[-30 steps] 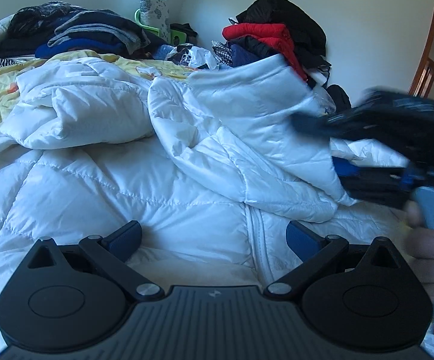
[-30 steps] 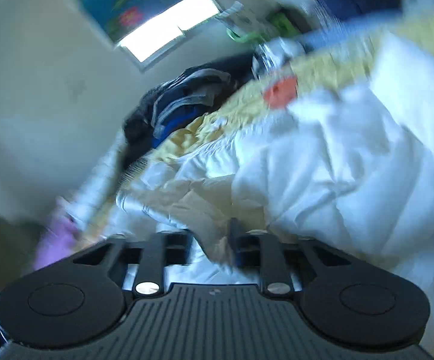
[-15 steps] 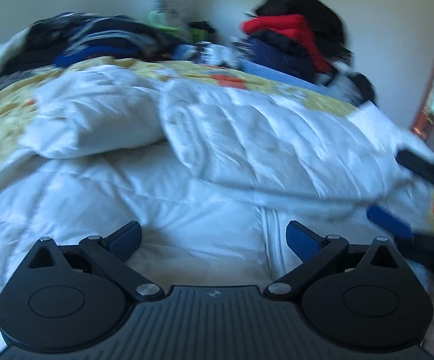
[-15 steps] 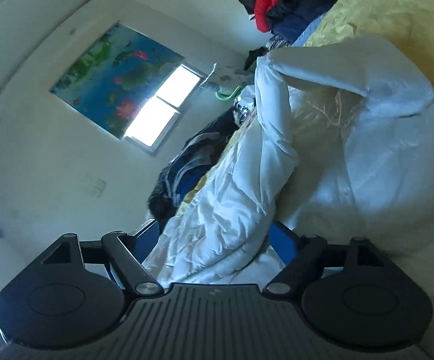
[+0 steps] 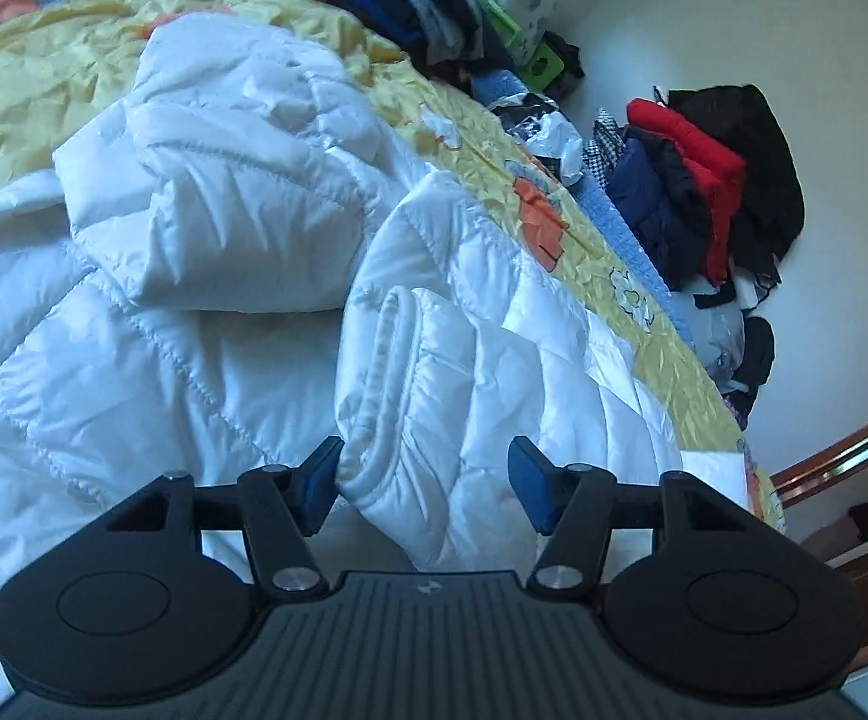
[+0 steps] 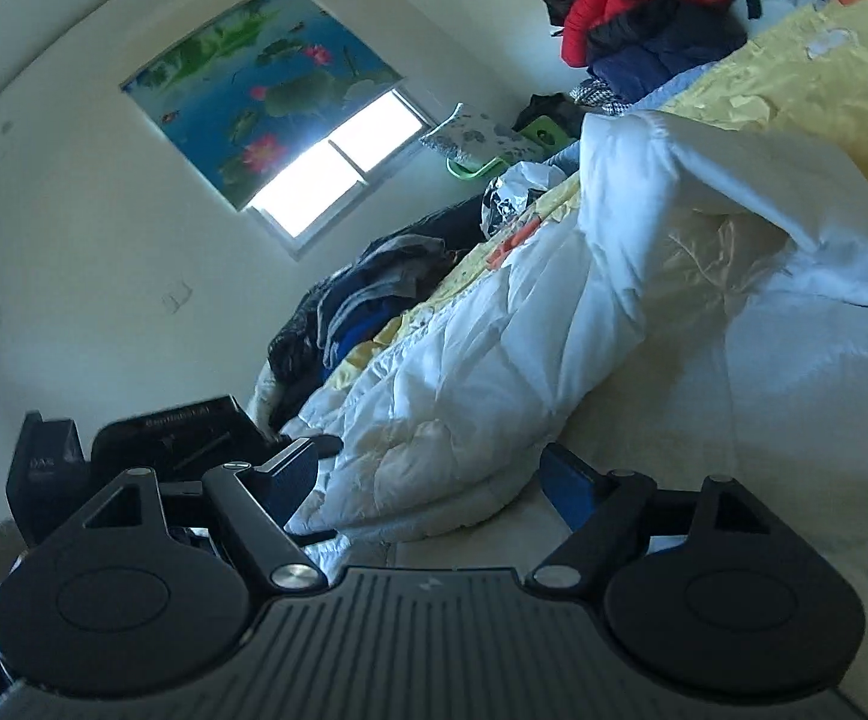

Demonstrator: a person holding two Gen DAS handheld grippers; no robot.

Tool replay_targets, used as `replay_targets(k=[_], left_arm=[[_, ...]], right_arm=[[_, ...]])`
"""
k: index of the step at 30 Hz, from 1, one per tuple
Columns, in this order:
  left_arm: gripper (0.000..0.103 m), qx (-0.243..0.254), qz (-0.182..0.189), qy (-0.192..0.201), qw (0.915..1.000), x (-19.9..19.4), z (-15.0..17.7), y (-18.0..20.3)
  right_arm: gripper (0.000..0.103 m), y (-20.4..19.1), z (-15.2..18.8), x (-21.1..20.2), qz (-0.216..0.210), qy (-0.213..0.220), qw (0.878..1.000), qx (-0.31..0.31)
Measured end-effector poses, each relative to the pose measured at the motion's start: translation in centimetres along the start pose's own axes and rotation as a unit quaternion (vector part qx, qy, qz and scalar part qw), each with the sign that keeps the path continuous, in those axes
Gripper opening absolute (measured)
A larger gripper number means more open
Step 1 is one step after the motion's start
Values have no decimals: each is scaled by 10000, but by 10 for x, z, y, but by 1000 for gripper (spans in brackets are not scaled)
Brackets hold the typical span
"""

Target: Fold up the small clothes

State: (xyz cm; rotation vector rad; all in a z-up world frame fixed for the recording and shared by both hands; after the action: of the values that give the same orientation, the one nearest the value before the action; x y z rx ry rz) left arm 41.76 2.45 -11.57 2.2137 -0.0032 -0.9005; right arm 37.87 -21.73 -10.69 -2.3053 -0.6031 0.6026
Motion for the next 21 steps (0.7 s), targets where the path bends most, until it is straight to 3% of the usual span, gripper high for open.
replay_targets(k=[2, 3, 4, 9, 14, 16, 18, 21], left_arm=[[48, 128, -94, 172, 9997, -5, 1, 1], [29, 138, -138, 195, 9996, -7, 1, 0], [18, 152, -185, 168, 9996, -7, 1, -1], [12, 677, -167, 68, 9975, -7, -4, 11], [12, 1459, -106, 353, 9886, -27, -32, 34], [12, 1655, -11, 100, 9862, -27, -37, 35], [12, 1717, -150, -180, 9849, -22, -37, 27], [12, 1887, -404, 13, 9812, -24, -36, 16]], right_arm=[[80, 0, 1, 0, -7, 0, 10000, -15], [80, 0, 2, 1, -11, 9, 10000, -42], [80, -1, 2, 1, -10, 20, 10000, -66], [80, 1, 4, -1, -23, 71, 10000, -38], [80, 0, 3, -5, -85, 176, 9998, -41], [80, 1, 4, -3, -88, 117, 9999, 2], [80, 1, 3, -3, -100, 116, 9999, 21], [80, 4, 2, -4, -102, 124, 9997, 166]])
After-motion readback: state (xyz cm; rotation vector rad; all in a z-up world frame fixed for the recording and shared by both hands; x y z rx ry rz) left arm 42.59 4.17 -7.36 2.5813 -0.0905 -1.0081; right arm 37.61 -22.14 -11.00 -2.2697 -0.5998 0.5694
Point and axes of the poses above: each gripper's, at about its wrist camera, not at the fingertips, and x roughly the way its jaws point, y to its right, z to its underside, the point moved 8 cm from there along x, roughly the way its jaws point, and after that the axes turned 3 degrees about z, right-handed, at the moved point
